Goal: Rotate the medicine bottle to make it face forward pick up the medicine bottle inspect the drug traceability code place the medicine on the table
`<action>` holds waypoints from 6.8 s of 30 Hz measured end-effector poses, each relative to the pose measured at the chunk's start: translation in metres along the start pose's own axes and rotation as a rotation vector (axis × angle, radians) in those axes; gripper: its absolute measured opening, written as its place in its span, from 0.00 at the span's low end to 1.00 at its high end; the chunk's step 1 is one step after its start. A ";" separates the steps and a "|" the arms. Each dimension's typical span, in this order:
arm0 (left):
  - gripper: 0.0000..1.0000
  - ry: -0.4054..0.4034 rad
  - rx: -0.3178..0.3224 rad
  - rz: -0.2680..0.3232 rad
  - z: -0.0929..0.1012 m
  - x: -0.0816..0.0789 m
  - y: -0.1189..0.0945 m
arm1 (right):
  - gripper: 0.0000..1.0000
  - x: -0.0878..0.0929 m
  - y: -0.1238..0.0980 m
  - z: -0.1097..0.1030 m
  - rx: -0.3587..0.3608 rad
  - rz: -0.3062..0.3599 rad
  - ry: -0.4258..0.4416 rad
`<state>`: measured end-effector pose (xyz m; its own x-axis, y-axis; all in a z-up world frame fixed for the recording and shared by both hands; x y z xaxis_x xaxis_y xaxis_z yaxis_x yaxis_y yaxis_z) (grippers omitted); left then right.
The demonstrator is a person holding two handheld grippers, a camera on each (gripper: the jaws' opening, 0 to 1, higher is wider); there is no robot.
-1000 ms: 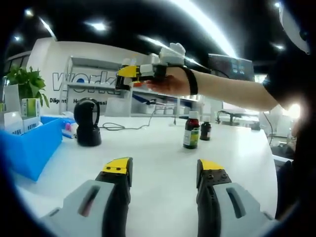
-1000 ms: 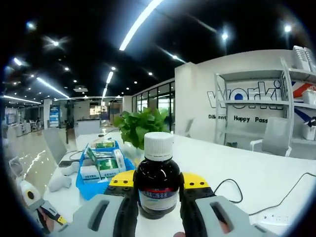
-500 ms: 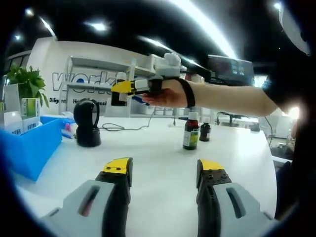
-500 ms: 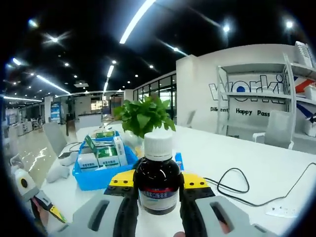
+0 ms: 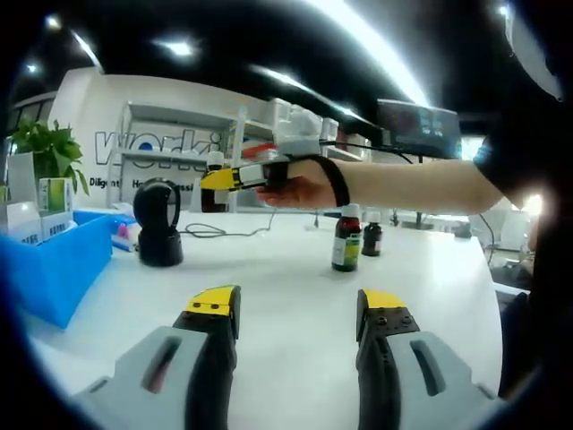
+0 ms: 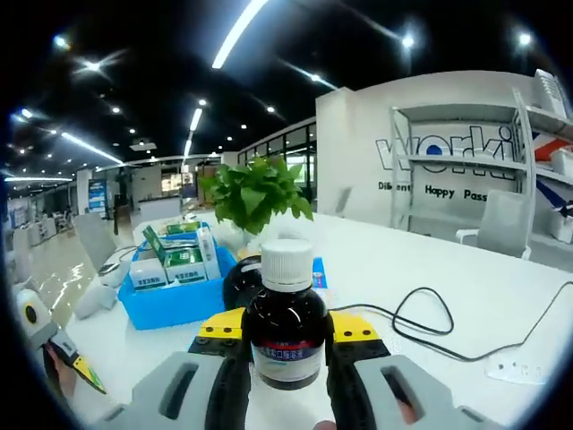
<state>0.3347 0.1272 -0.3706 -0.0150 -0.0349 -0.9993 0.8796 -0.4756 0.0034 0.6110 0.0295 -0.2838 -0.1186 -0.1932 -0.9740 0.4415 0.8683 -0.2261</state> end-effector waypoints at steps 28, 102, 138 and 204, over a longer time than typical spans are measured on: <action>0.43 -0.002 0.004 0.003 0.000 -0.001 0.000 | 0.28 0.009 0.002 -0.009 -0.041 0.001 0.018; 0.43 0.024 0.000 0.004 0.001 -0.001 0.000 | 0.28 0.004 -0.105 -0.081 0.424 0.154 0.117; 0.43 0.034 0.006 0.000 0.001 0.000 0.000 | 0.28 0.083 -0.112 -0.111 0.519 0.159 0.072; 0.42 -0.001 0.003 0.012 0.001 -0.002 -0.001 | 0.44 0.090 -0.122 -0.099 0.326 0.101 0.050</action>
<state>0.3336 0.1268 -0.3682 -0.0050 -0.0418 -0.9991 0.8784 -0.4777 0.0156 0.4583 -0.0484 -0.3422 -0.1000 -0.0837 -0.9915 0.7133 0.6887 -0.1300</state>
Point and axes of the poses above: the point that each gripper's makers call its tool centre point, and the gripper's own axes: y roughly forward along the fingers, z roughly to its right, x roughly out of its underside, the point moved 10 cm from there along -y, roughly backward along the fingers, and after that the axes turned 1 degree about y, right-handed, at the moved point
